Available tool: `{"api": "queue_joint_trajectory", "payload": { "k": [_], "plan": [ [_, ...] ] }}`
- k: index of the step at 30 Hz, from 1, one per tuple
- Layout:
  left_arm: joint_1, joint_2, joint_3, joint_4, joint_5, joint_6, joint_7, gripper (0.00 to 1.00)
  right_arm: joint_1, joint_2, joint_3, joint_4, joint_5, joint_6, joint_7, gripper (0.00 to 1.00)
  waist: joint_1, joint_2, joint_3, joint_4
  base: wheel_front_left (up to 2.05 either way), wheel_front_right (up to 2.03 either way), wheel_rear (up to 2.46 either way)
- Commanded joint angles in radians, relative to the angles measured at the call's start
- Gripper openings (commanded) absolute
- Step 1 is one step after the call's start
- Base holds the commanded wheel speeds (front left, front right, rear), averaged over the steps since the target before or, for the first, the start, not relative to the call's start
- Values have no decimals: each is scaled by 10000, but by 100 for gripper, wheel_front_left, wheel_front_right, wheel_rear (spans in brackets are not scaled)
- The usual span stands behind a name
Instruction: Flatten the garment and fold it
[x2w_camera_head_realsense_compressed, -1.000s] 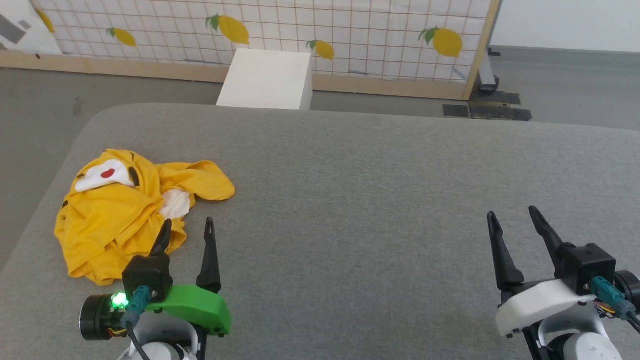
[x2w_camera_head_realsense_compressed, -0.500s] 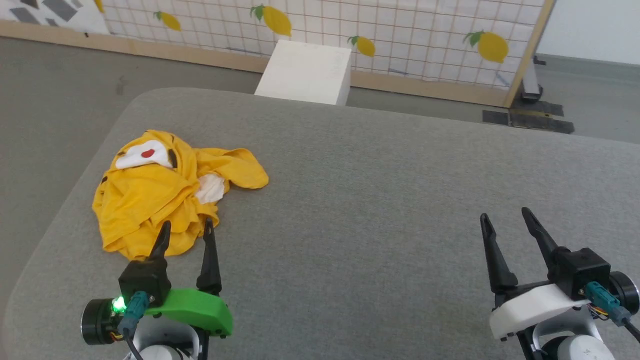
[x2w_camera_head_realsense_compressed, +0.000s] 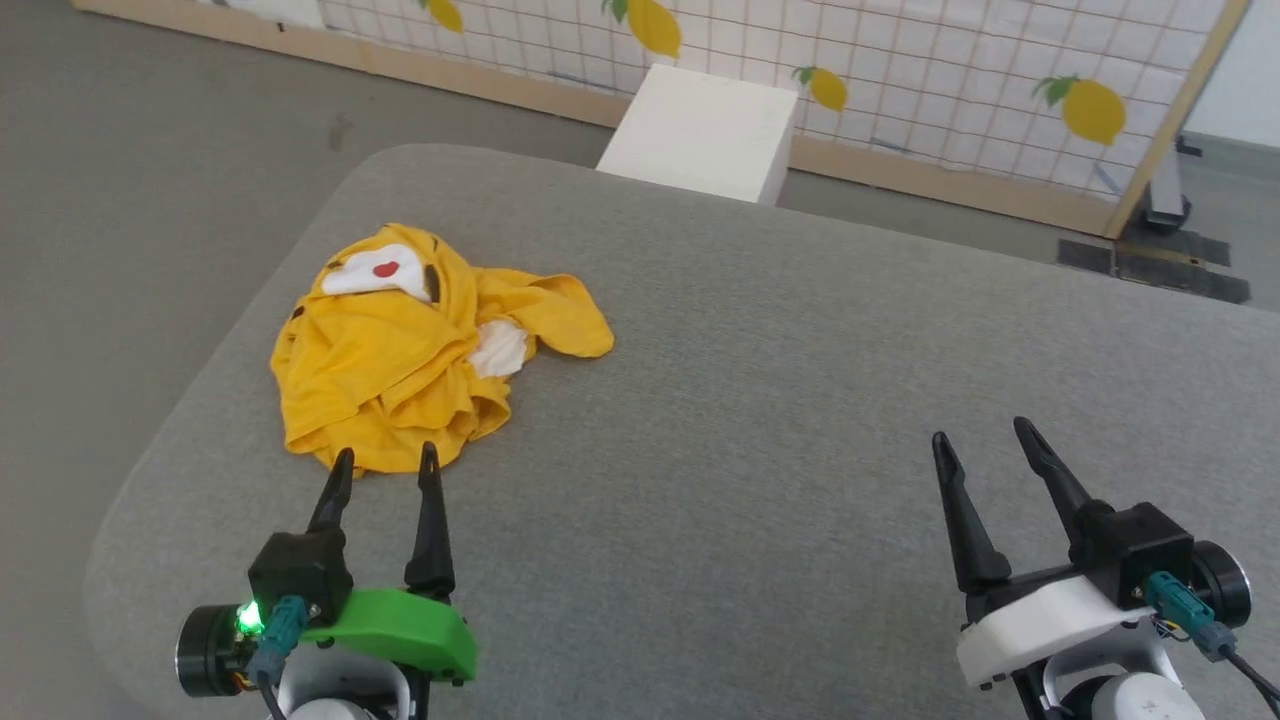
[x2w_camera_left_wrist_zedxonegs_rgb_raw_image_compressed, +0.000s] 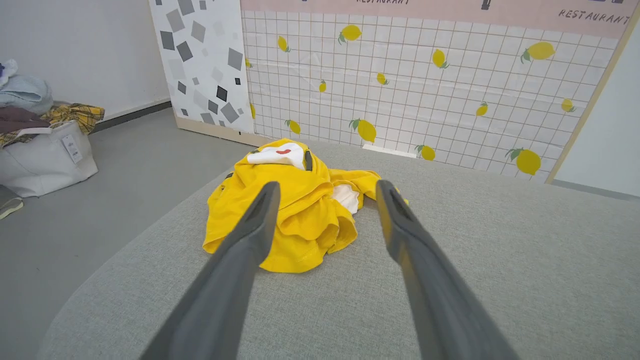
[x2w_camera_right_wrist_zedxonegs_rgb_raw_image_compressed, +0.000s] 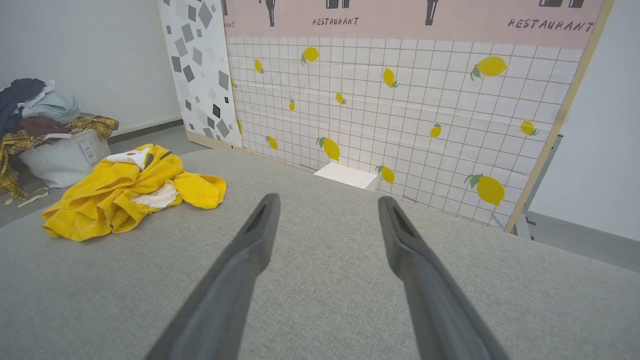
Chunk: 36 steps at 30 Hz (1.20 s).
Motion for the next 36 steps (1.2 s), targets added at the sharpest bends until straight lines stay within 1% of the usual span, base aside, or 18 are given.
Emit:
{"api": "queue_joint_trajectory", "payload": {
  "k": [1,12,13,20,36],
  "plan": [
    [133,-28,-54,9,-149,68,-123,100,22,1,35,41,72,-8,-139,100,0,0,24,319,0,0,0],
    [266,-33,-190,189,-267,62,-346,100,67,1,236,186,142,-9,-363,100,0,0,24,1192,0,0,0],
    [288,-34,-218,214,-333,79,-410,100,74,1,275,194,146,-9,-427,100,0,0,57,1406,0,0,0],
    [309,-37,-346,222,-551,145,-555,100,99,2,324,213,155,-10,-574,100,0,0,106,1863,0,0,0],
    [400,-44,-613,436,-705,90,-878,100,167,2,433,284,200,-12,-899,100,0,0,221,2677,0,0,0]
  ]
}}
